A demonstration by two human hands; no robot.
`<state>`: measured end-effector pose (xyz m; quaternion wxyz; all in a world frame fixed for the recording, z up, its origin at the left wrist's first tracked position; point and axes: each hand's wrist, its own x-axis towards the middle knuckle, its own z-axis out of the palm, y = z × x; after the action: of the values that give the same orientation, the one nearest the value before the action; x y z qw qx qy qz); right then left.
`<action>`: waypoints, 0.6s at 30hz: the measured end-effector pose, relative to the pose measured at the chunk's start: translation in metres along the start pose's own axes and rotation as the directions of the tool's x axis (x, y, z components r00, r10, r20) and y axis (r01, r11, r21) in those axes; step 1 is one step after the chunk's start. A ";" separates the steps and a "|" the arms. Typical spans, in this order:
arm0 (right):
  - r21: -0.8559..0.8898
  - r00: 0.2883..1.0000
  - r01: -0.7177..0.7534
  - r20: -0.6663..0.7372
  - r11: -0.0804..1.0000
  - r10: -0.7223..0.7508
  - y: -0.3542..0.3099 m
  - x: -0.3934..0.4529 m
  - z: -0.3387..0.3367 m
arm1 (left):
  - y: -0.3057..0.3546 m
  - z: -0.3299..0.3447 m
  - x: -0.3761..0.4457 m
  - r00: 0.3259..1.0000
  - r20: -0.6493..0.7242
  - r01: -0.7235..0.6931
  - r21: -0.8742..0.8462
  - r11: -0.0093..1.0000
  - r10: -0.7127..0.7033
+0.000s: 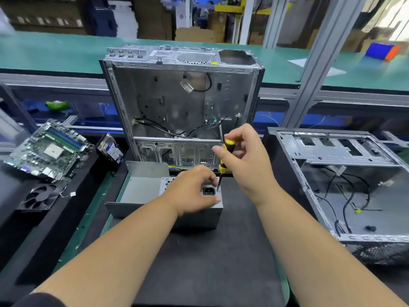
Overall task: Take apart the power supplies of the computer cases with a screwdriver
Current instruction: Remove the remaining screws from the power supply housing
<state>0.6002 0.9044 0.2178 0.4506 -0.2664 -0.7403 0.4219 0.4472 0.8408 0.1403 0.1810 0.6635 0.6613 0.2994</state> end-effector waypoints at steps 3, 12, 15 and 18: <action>0.024 1.000 -0.005 0.014 1.000 0.004 0.001 -0.002 -0.004 | 0.001 0.005 -0.006 1.000 -0.017 0.015 -0.039 0.999 -0.015; 0.182 0.993 -0.041 0.121 0.982 0.019 0.003 -0.003 -0.010 | 0.004 -0.002 0.002 0.998 0.012 0.067 -0.067 0.995 -0.067; 0.069 0.998 0.017 0.055 0.997 -0.021 0.005 -0.001 -0.007 | 0.002 0.000 0.002 0.997 0.010 0.071 -0.081 0.994 -0.070; 0.034 1.000 0.016 0.021 0.999 -0.017 0.007 0.001 -0.006 | 0.000 0.001 0.000 0.997 0.010 0.072 -0.101 0.992 -0.072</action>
<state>0.6053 0.9108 0.2131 0.4504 -0.2480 -0.7400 0.4335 0.4479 0.8412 0.1393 0.2271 0.6302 0.6682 0.3237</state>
